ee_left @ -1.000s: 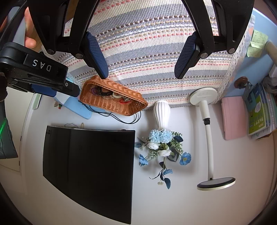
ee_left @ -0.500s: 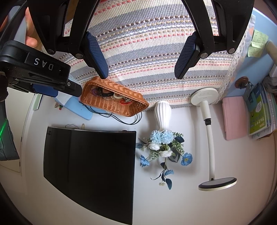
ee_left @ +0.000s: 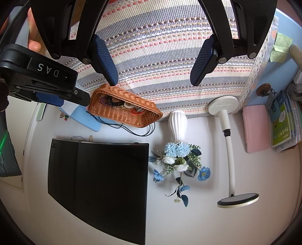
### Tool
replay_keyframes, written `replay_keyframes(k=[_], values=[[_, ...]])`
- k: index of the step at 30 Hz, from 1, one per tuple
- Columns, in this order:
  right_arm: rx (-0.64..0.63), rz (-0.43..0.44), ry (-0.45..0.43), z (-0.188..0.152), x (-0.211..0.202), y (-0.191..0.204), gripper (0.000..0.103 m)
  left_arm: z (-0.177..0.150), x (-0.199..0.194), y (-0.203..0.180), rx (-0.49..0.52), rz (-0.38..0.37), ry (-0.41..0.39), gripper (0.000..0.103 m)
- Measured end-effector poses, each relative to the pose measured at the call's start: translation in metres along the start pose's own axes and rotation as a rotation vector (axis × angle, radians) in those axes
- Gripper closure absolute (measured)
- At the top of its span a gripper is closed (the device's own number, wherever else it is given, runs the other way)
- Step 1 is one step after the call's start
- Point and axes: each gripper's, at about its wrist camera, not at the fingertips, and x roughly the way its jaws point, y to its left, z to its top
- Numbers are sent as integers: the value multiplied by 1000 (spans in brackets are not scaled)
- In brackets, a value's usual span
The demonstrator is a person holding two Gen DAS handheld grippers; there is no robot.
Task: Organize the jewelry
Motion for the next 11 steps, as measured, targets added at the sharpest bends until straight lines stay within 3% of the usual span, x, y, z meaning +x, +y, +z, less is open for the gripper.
replay_keyframes(k=[11], values=[[-11,3,8,0,2,0,36,0,-4,3,4,47,-47,23]])
